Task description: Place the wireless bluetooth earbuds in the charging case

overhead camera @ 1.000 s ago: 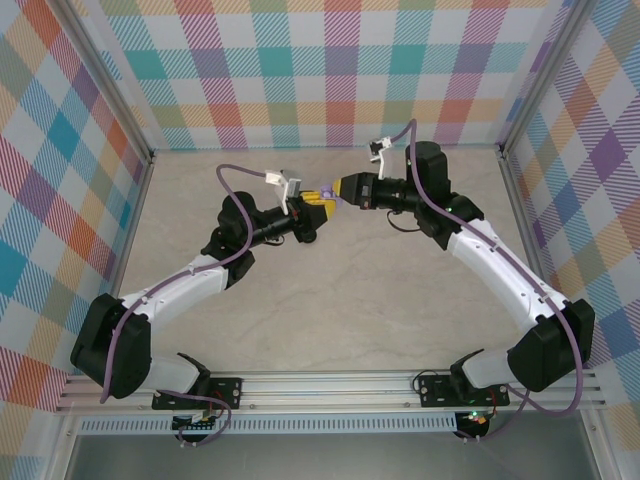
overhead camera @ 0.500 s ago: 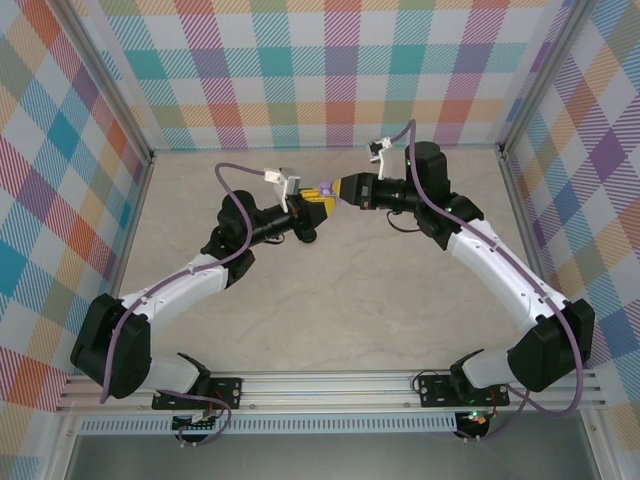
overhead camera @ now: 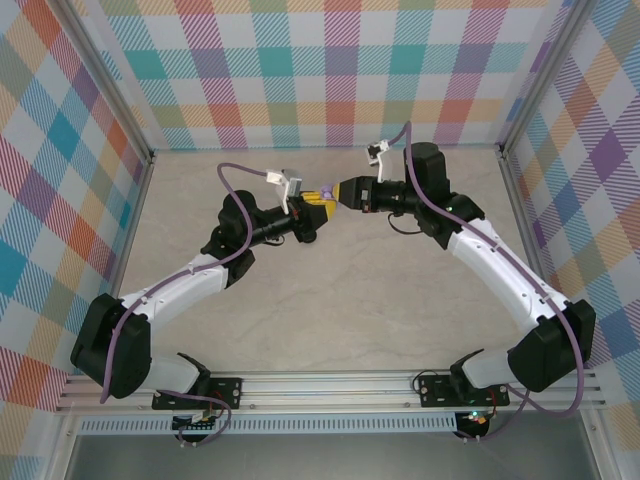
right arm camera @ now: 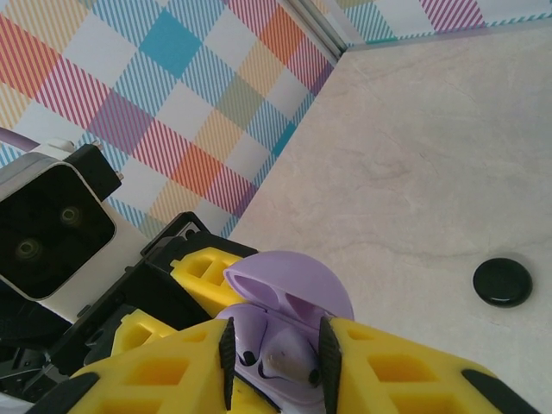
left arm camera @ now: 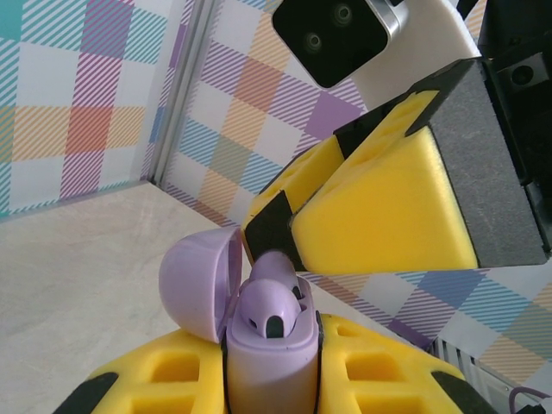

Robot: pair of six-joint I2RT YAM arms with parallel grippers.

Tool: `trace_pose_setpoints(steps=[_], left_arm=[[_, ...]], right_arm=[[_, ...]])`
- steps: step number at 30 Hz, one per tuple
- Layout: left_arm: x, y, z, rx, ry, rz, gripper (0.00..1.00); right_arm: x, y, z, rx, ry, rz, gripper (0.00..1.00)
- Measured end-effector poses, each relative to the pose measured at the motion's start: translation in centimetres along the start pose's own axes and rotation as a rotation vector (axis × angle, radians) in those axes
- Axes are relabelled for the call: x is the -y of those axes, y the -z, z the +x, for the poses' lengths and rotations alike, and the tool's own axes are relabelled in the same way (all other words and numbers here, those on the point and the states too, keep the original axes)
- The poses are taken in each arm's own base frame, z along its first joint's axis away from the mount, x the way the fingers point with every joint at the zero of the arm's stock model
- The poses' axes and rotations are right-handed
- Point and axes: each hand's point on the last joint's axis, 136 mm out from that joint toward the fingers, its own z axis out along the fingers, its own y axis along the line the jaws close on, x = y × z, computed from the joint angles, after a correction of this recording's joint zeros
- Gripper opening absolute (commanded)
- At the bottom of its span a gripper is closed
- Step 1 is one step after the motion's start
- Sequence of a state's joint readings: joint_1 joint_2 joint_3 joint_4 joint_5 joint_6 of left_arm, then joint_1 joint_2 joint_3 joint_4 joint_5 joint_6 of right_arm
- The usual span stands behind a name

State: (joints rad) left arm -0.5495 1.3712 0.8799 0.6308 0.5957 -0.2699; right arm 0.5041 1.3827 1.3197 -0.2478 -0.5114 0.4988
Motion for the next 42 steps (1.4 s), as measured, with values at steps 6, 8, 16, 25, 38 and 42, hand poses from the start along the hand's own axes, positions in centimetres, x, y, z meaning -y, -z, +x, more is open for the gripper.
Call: trace_pose_setpoints(steps=[6,8,16,25,38,42], left_arm=[[0.3,0.0,0.2,-0.011,0.006,0.017,0.12],[0.4,0.0,0.2,-0.012,0.005,0.021,0.12],[0.8,-0.1,0.1,-0.018,0.002,0.041,0.12],[1.6,-0.1,0.2,-0.04,0.0,0.08,0.12],[6.3,-0.9,-0.7,-0.058,-0.036,0.258,0.12],[6.1,-1.3,-0.6,-0.065,-0.033,0.263,0.11]], right_arm=[[-0.1,0.4,0.0,-0.003,0.016,0.018,0.5],[-0.2,0.7,0.1,0.0,0.024,0.029,0.53],[1.0,2.3,-0.2,0.031,0.038,0.132,0.53],[4.7,4.5,-1.1,0.056,-0.027,0.229,0.42],[5.3,3.3,0.7,-0.049,-0.065,0.139,0.31],[4.2,3.2,1.0,-0.066,-0.06,0.077,0.31]])
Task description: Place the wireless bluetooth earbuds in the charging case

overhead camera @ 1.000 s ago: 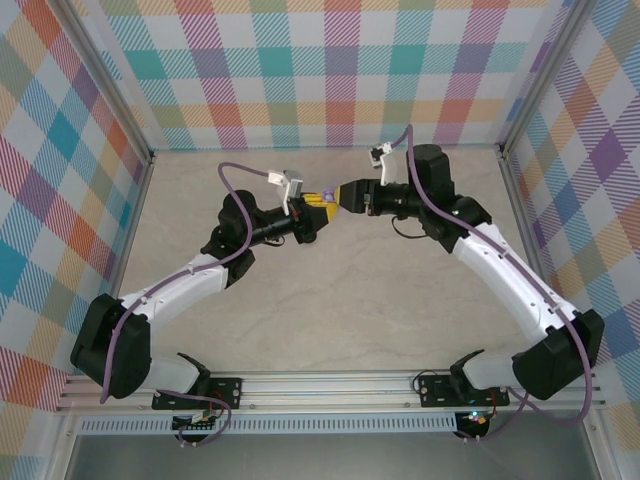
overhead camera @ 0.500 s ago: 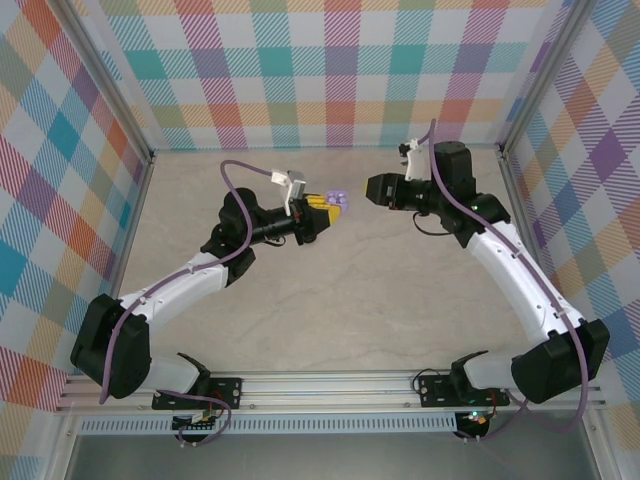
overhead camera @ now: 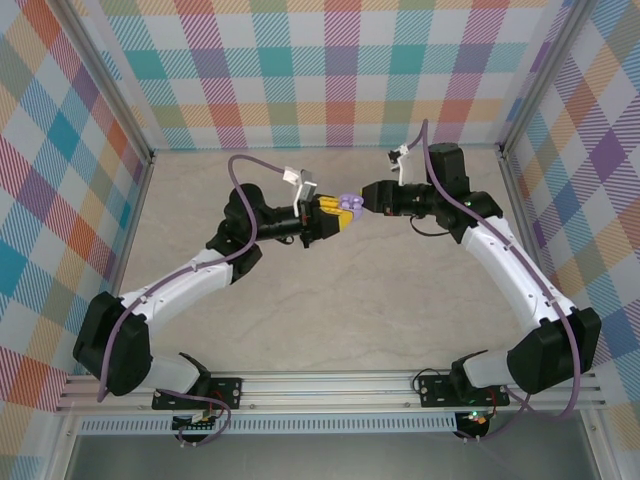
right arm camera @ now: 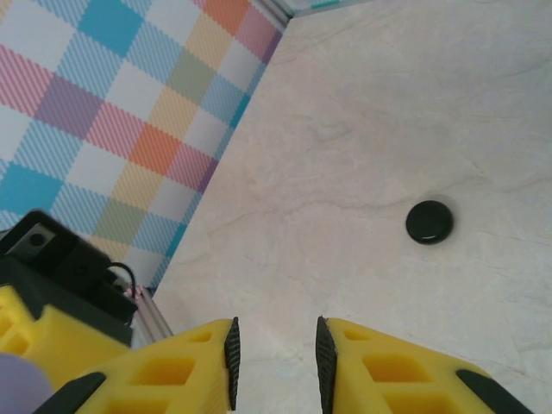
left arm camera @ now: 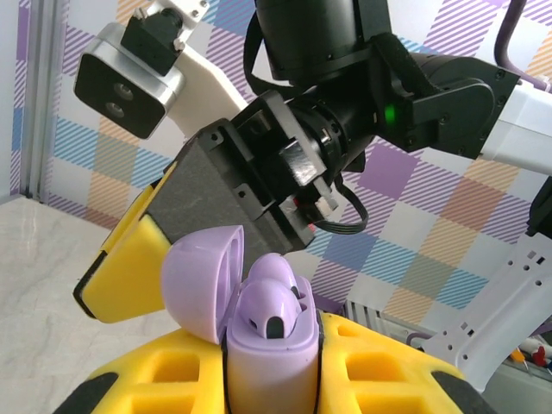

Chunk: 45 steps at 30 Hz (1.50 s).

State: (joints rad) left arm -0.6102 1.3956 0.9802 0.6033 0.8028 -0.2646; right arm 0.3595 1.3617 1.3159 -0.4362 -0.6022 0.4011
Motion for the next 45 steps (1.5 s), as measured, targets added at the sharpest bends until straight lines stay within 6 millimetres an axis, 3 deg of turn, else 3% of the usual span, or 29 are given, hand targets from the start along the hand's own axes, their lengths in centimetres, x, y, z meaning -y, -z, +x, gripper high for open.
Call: trace_pose_setpoints(steps=[11,15,18,23,32,39,45], left_arm=[[-1.1,-0.6,1.1,-0.03,0.03,-0.02,0.12],[-2.4,-0.8,1.7,-0.048,0.064,-0.076,0.13],[-4.4,-1.0,3.1,-0.081,0.115,-0.15,0.14],[-7.7,-1.5,6.5,-0.166,0.238,-0.257,0.13],[-14.0,-1.6,16.1,-0.373,0.587,-0.484,0.12],[-15.9,-0.7,23.4,-0.505,0.82,-0.588,0.14],[-16.4,0.0,25.2,-0.556,0.888,-0.65,0.15]], right_arm=[[-0.1,0.6,0.0,0.021,0.041,-0.006,0.32],[1.7,0.8,0.3,0.021,0.023,0.099,0.35],[4.2,1.4,0.6,0.015,-0.012,0.245,0.35],[8.2,2.1,1.8,-0.013,-0.062,0.453,0.36],[10.7,2.7,3.5,-0.049,-0.089,0.572,0.37],[11.3,2.8,4.3,-0.069,-0.1,0.595,0.38],[11.4,2.8,4.4,-0.072,-0.101,0.596,0.38]])
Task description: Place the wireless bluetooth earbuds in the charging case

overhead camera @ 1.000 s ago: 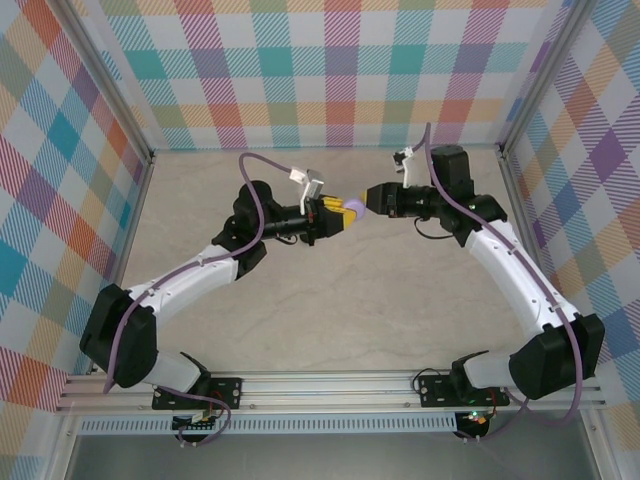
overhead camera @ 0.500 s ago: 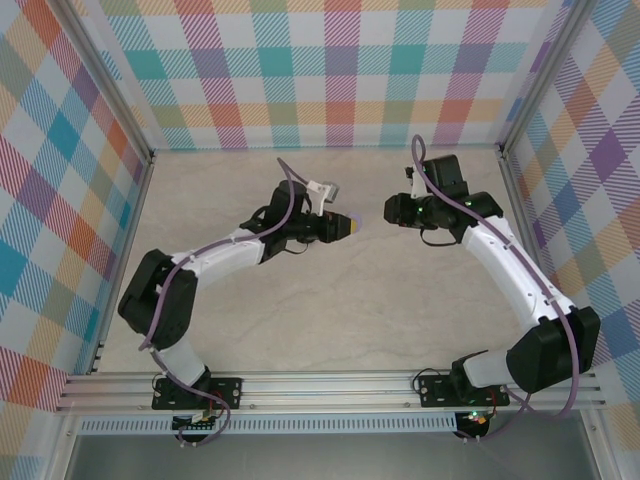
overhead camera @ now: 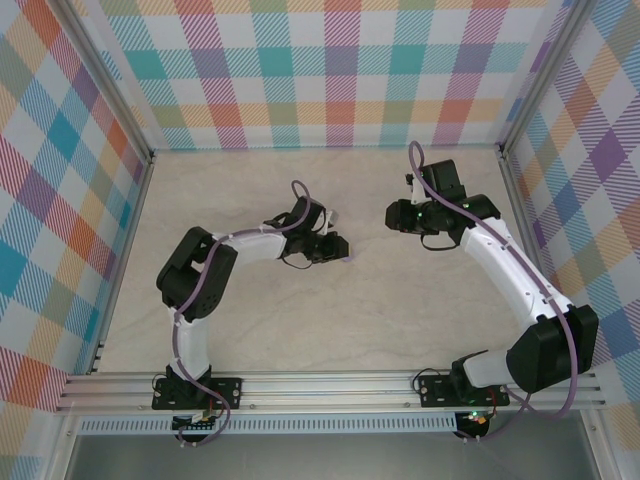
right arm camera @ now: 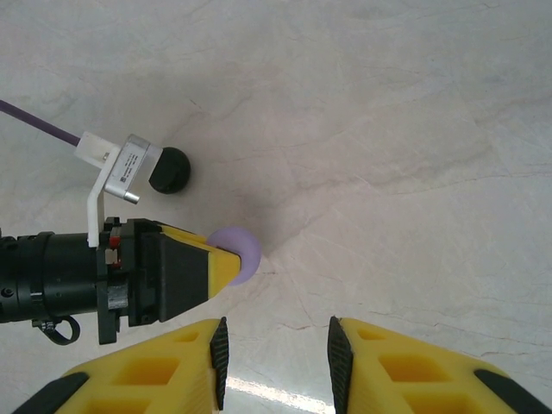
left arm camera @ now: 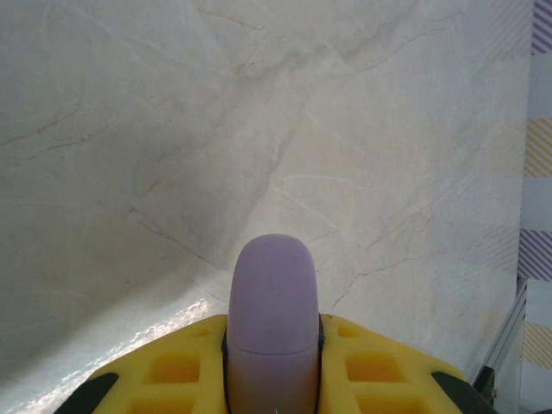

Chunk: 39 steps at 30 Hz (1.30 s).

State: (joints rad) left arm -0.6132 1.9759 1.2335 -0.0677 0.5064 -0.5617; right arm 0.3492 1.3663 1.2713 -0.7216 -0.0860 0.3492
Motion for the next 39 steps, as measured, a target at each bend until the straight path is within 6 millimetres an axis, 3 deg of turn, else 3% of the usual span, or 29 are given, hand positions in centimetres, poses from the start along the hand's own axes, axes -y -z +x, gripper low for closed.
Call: trace_pose_setpoints(steps=[15,24,32,36,39], left_arm=[[-2.0,-0.8,0.8,-0.055,0.056,-0.093,0.33],[-3.1,-0.3,0.9,-0.045,0.029,-0.175,0.6],[-4.4,3.4,0.5,0.009,-0.045,-0.338,0.63],[-3.9,6.9,-0.2,0.071,-0.096,-0.379,0.65],[-3.6,10.3,-1.2,0.143,-0.137,-0.409,0.69]], right_arm=[[0.0,0.0,0.0,0.0,0.008,0.0,0.4],[0.8,-0.2,0.0,0.005,0.021,0.04,0.47],[4.6,-1.5,1.6,-0.008,0.006,0.191,0.6],[7.5,-2.2,1.9,0.012,-0.013,0.289,0.71],[9.6,-2.5,2.1,0.031,-0.041,0.348,0.73]])
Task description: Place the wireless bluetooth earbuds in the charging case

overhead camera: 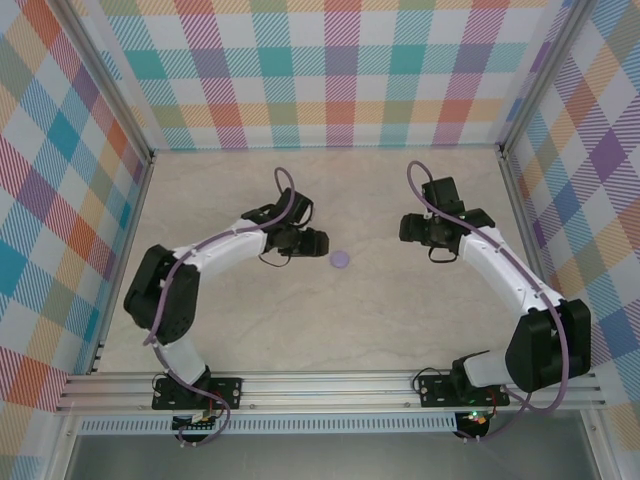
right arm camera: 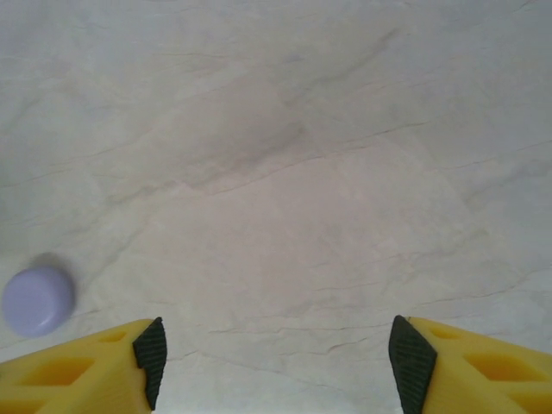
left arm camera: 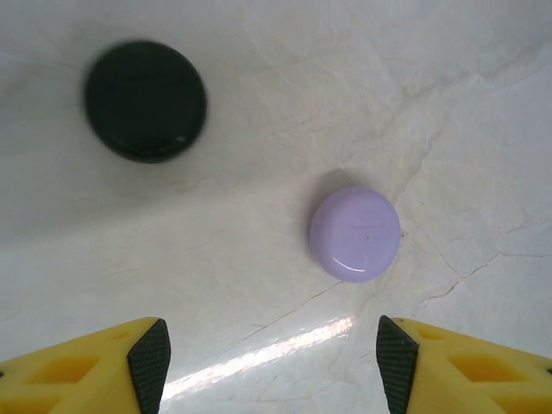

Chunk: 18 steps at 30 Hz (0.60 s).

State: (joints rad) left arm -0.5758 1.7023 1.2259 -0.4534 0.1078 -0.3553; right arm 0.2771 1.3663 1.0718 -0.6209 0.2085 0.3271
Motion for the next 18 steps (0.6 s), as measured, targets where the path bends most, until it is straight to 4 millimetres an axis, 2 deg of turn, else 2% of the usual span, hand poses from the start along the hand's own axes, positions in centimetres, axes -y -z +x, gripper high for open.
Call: trace_pose_setpoints(steps=[3,8,12,18], left_arm=[[-2.0,2.9,-1.4,0.083,-0.016,-0.048,0.7],[-7.6,6.4,-2.7,0.191,0.004,-0.187,0.75],[-12.0,7.7,-2.3,0.238,0.003,-0.328,0.84],[-16.9,8.4,-2.5,0.305,-0.002,-0.47,0.9]], right_arm=[[1.7,-0.9,0.0,0.017,-0.028,0.043,0.75],[3.7,-2.4,-0.4,0.074,-0.042,0.082,0.77],[4.9,-3.9,-0.2,0.119,-0.046,0.086,0.77],[5.9,-5.5,-0.3,0.189,-0.04,0.06,0.78]])
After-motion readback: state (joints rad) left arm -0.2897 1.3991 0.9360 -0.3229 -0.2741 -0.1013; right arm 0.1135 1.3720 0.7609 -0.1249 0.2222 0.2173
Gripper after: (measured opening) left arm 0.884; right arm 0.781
